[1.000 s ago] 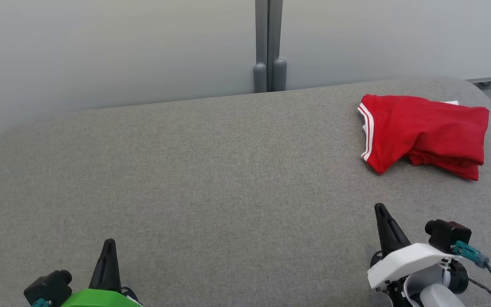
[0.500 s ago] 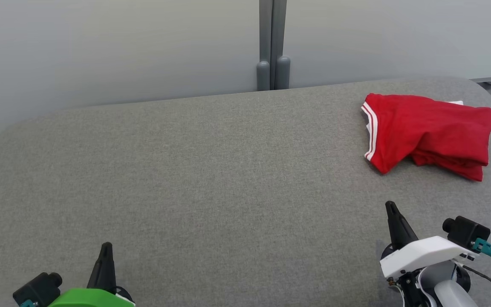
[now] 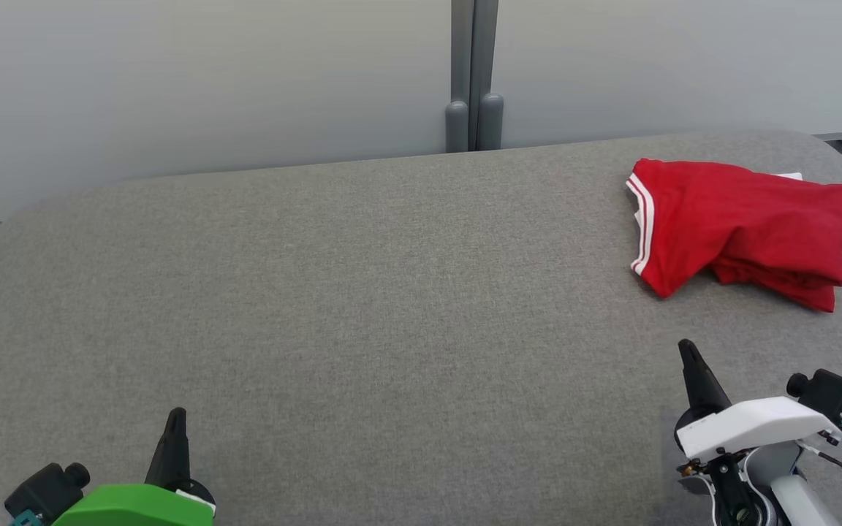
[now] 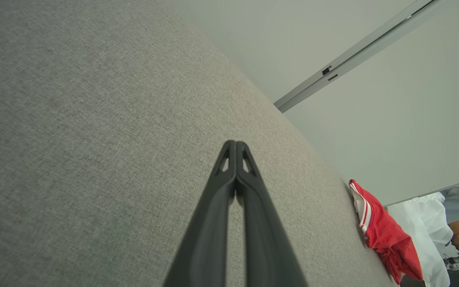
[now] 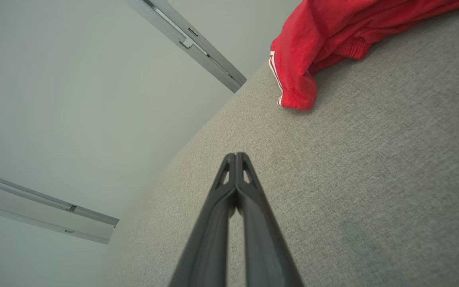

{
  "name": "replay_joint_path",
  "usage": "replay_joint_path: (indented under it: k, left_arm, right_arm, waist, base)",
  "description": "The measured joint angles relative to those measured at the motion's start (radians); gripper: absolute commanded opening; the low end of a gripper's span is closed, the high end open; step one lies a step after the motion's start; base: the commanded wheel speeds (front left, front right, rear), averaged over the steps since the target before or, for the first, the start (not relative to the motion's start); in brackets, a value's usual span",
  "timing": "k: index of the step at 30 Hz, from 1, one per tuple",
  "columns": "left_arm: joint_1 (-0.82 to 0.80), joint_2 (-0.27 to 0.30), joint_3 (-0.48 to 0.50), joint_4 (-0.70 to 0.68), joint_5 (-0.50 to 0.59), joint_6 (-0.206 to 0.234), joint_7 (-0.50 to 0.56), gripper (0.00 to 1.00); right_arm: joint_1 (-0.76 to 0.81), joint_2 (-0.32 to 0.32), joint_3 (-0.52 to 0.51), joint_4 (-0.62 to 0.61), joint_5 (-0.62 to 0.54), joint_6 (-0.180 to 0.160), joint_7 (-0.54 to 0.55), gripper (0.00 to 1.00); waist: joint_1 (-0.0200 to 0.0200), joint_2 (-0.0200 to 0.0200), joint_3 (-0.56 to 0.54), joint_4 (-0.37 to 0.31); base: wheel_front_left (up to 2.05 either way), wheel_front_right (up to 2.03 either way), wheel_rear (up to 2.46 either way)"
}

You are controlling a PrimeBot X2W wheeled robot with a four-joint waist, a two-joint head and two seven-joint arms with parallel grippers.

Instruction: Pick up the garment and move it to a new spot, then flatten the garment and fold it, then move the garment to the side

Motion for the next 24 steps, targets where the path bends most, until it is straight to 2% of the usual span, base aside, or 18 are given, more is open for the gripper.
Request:
replay_joint_path:
  k: [24]
  left_arm:
    - [-0.056, 0.0, 0.053, 0.044, -0.26, -0.053, 0.075, 0.0]
  right_arm:
    - [-0.024, 0.003, -0.099, 0.009, 0.29, 0.053, 0.071, 0.0]
  waist:
    - [0.0, 0.0, 0.011, 0.016]
  base:
    - [0.0, 0.0, 0.0]
